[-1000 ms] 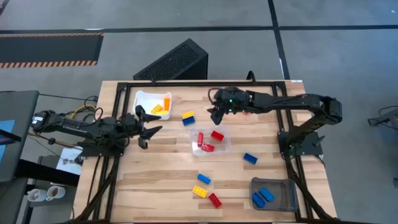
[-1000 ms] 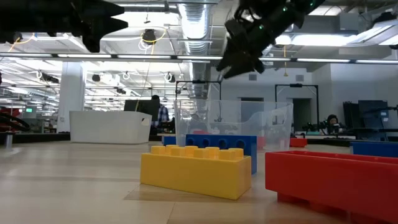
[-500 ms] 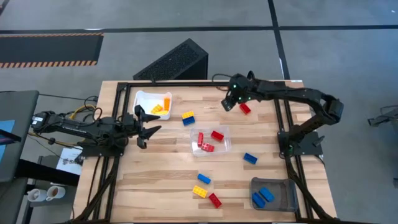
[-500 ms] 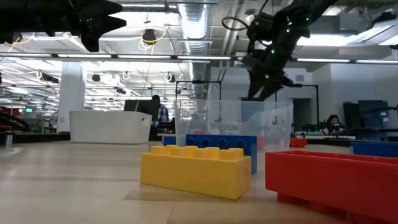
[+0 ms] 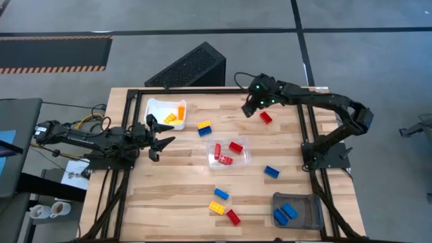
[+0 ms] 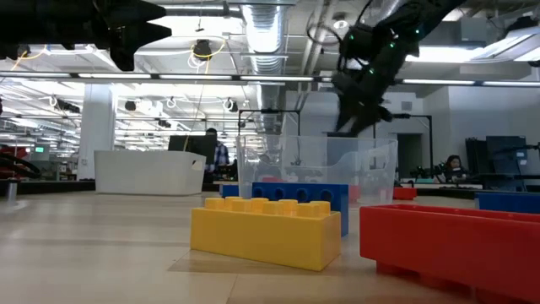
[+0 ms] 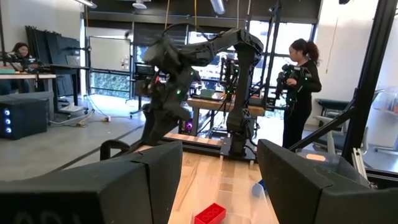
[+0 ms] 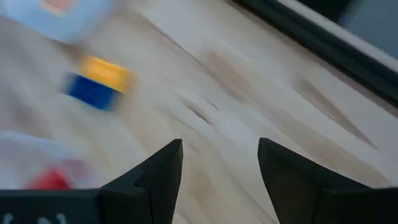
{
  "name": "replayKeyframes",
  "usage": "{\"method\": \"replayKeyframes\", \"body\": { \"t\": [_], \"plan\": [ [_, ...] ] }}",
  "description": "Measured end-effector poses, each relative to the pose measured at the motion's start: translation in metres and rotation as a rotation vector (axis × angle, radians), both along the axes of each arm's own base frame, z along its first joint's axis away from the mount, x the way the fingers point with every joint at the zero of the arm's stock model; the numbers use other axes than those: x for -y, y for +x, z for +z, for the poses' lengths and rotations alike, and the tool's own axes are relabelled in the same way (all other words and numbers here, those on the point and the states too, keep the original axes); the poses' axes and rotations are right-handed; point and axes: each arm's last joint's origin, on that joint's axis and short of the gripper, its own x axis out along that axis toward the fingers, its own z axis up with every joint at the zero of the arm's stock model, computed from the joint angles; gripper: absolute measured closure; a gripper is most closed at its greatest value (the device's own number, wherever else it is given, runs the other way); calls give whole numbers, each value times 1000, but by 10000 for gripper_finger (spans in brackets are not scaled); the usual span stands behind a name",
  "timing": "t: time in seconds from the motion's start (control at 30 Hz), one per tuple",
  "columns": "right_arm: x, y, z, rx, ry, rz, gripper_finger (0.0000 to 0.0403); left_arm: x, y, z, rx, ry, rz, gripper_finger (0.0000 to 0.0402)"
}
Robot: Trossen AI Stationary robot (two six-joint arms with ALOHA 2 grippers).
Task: Sort & place blocks by color
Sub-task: Put the blue game piece into the black bin
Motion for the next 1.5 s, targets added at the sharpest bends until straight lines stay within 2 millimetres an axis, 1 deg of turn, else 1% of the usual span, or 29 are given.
{"method": "replayKeyframes", "body": {
  "t": [0.07, 0.13, 0.3, 0.43, 0.57, 0.67, 0.73, 0.8, 0.87, 0.97, 1.03, 1.13, 1.23, 1.37, 1.5],
  "plan": [
    [-6, 11, 6, 91, -30, 57, 172, 0, 0, 0, -1, 0, 2, 206],
    [-12, 20, 11, 147, -70, 104, 172, 0, 0, 0, -1, -1, 2, 206],
    [-29, 34, 23, 181, -118, 194, 172, 0, 0, -1, -4, -12, 0, 206],
    [-57, 48, 31, 198, -145, 310, 172, 0, 0, -1, -3, -16, -4, 205],
    [-87, 62, 48, 238, -203, 391, 172, 0, 0, -1, -3, -17, -5, 205],
    [-100, 68, 64, 265, -258, 398, 175, 0, 0, -1, -2, -23, -6, 205],
    [-100, 70, 75, 291, -285, 382, 178, 0, 0, -1, 0, -28, -7, 205],
    [-95, 79, 78, 297, -289, 372, 181, 0, 0, -1, 0, -28, -6, 205],
    [-85, 89, 69, 241, -265, 367, 185, 0, 0, -1, 0, -28, -6, 205],
    [-70, 113, 56, 161, -215, 421, 188, 0, 0, -1, 0, -29, -6, 205],
    [-62, 126, 49, 78, -188, 442, 188, 0, 0, -1, 3, -40, -8, 205],
    [-55, 146, 41, 10, -171, 466, 188, 0, 0, -1, -1, -46, -9, 205],
    [-53, 161, 40, 12, -170, 494, 190, 0, 1, -2, -9, -45, -9, 205],
    [-53, 168, 46, 48, -197, 514, 194, 0, 1, -4, -27, -43, -8, 205],
    [-53, 168, 49, 59, -198, 507, 198, 0, 1, -4, -33, -42, -8, 205]
  ]
}}
